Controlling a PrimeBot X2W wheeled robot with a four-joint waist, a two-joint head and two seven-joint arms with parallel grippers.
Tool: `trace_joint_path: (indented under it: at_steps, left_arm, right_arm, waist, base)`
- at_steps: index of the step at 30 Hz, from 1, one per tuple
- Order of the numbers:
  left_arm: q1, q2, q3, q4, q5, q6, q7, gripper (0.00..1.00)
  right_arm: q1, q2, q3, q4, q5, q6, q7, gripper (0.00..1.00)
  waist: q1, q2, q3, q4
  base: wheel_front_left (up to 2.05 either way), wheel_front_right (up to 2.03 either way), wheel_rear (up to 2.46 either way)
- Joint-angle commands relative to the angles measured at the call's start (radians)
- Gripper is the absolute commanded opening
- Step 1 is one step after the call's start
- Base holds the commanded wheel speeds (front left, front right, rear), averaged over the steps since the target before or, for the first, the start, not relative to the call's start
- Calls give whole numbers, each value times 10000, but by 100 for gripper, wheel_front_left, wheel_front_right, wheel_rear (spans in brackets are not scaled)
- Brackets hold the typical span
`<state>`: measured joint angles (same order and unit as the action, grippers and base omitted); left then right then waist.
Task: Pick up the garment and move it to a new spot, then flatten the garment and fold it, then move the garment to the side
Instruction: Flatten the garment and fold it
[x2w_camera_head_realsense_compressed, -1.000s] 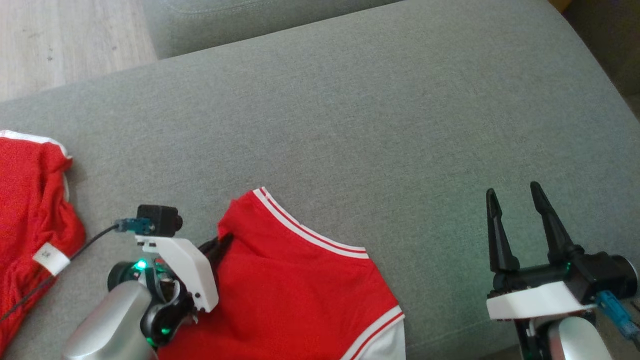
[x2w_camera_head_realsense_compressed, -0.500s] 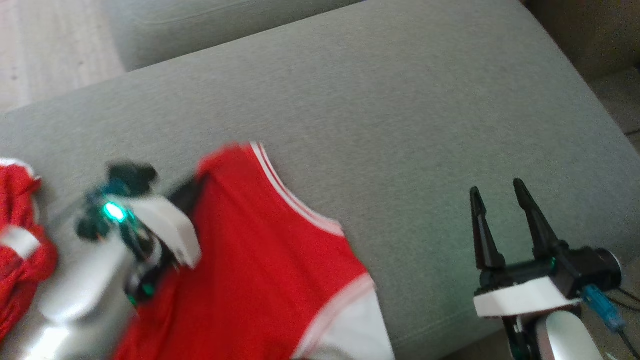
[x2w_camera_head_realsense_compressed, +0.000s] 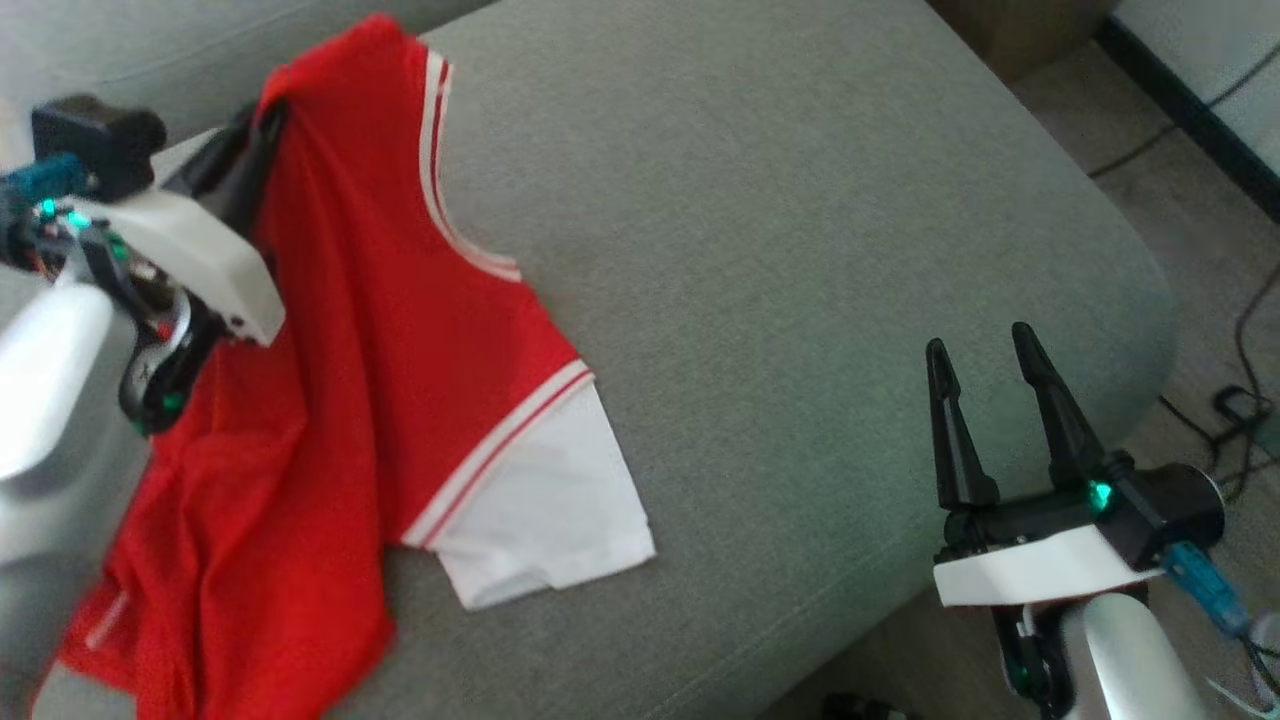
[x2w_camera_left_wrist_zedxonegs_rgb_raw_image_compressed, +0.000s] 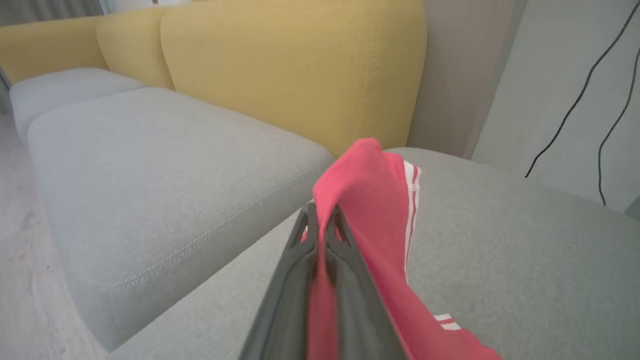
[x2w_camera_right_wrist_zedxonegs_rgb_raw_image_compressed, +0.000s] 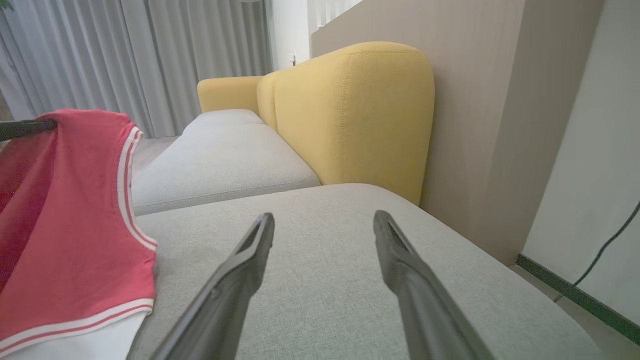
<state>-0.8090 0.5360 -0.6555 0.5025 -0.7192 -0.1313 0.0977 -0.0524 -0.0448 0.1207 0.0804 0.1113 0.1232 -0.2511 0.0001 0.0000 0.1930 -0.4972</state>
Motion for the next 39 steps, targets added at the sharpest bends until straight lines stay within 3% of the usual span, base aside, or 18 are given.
trace_joint_path:
  at_steps: [1, 7, 8, 9, 10, 11, 12, 20, 23, 31, 36, 39]
  left_arm:
    - [-951, 532, 193, -270, 66, 12, -368, 0]
    - [-1558, 591, -585, 248, 179, 8, -838, 0]
    - [-1550, 570, -646, 463, 106, 8, -802, 16]
    - [-1533, 544, -728, 598, 39, 8, -806, 44]
    - [-1533, 544, -728, 598, 39, 8, -806, 44]
    - [-1510, 543, -779, 719, -16, 8, -847, 83]
    - [-1457, 530, -816, 829, -110, 8, -853, 100]
    - [-473, 798, -825, 359, -900, 198, -988, 100]
    - [432, 796, -529, -373, -1216, 861, -1462, 100]
    - [4057, 482, -150, -3007, -1509, 3272, -3141, 100]
    - [5874, 69, -209, -3976, -1133, 4196, -3514, 100]
    - [6624, -323, 33, -4200, -946, 4490, -3577, 100]
  right_arm:
    - [-277, -54, 194, -308, 147, 75, -107, 100]
    - [-303, -54, 185, -316, 260, 75, -107, 100]
    - [-301, -54, 178, -302, 264, 75, -107, 100]
    - [-297, -54, 169, -290, 266, 75, -107, 100]
    - [-297, -54, 169, -290, 266, 75, -107, 100]
    - [-290, -54, 152, -285, 276, 75, -107, 100]
    - [-276, -54, 123, -284, 282, 75, -107, 100]
    - [-52, -54, -250, -368, 122, 75, -107, 100]
    - [26, -54, -409, -499, 32, 75, -107, 100]
    - [290, -54, -719, -661, -365, 75, -107, 100]
    - [466, -54, -822, -669, -626, 75, -107, 100]
    - [562, -54, -872, -662, -773, 75, -107, 100]
  waist:
    - [-1, 0, 196, -277]
    - [-1, 0, 316, -392]
    - [-1, 0, 312, -390]
    - [-1, 0, 308, -382]
    - [-1, 0, 308, -382]
    - [-1, 0, 300, -369]
    - [-1, 0, 281, -336]
    - [-1, 0, -25, 356]
    - [-1, 0, -181, 742]
    - [-1, 0, -595, 1939]
    - [-1, 0, -679, 2783]
    - [-1, 0, -735, 3290]
  base:
    - [0, 0, 0]
    - [0, 0, 0]
    - [0, 0, 0]
    - [0, 0, 0]
    - [0, 0, 0]
    - [0, 0, 0]
    - [0, 0, 0]
    - [0, 0, 0]
    - [0, 0, 0]
    - [0, 0, 0]
    - [0, 0, 0]
    - [0, 0, 0]
